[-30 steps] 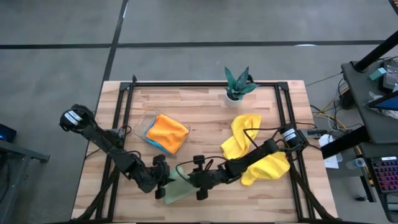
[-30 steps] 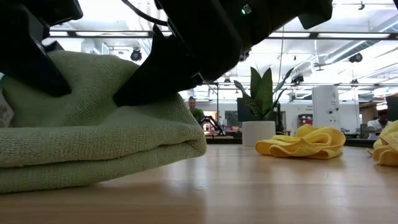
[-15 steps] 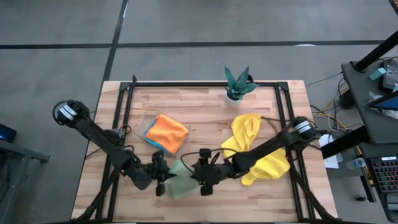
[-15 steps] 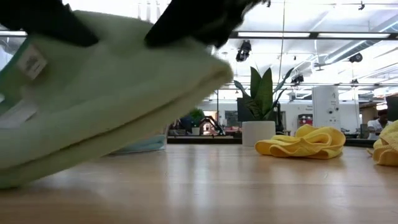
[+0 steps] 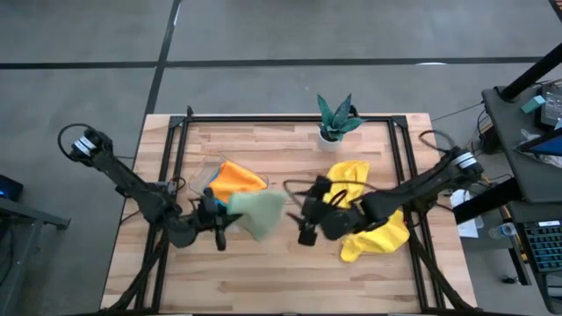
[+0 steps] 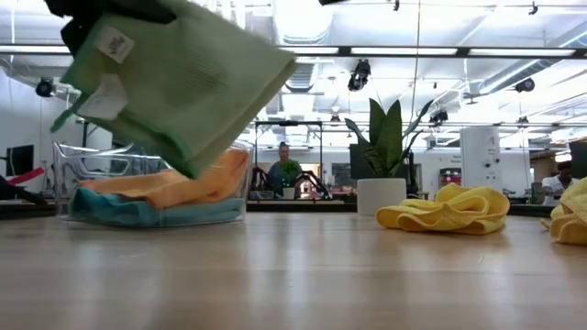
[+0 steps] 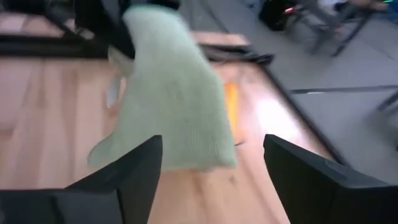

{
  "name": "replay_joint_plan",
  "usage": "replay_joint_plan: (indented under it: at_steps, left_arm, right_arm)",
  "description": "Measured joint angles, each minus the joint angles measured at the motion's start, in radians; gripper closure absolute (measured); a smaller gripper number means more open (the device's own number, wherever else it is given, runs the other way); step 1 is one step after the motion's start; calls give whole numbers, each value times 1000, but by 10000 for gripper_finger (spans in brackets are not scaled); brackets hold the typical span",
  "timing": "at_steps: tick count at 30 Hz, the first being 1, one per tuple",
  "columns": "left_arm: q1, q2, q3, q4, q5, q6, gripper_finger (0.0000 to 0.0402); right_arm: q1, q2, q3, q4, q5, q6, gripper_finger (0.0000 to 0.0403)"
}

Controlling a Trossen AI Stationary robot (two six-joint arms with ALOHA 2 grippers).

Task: Fold microfiber towels
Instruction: Put the green microfiber cloth into the transparent bin

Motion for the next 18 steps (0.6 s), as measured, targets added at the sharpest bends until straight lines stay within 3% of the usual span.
replay_joint_plan:
  at_steps: [4,9,11,18]
  left_arm:
    - [16,-60,-44,16,-149,-45,401]
    - [23,-108,-95,27,-502,-199,401]
    - [31,-119,-121,29,-593,-302,401]
    - [130,-77,-214,95,-605,-874,401]
  right_arm:
    - [0,-73,-8,-29,23,3,132]
    - [1,-114,-28,-53,20,0,138]
    - [1,-123,-48,-52,20,8,140]
    - [0,-129,-118,-40,29,29,144]
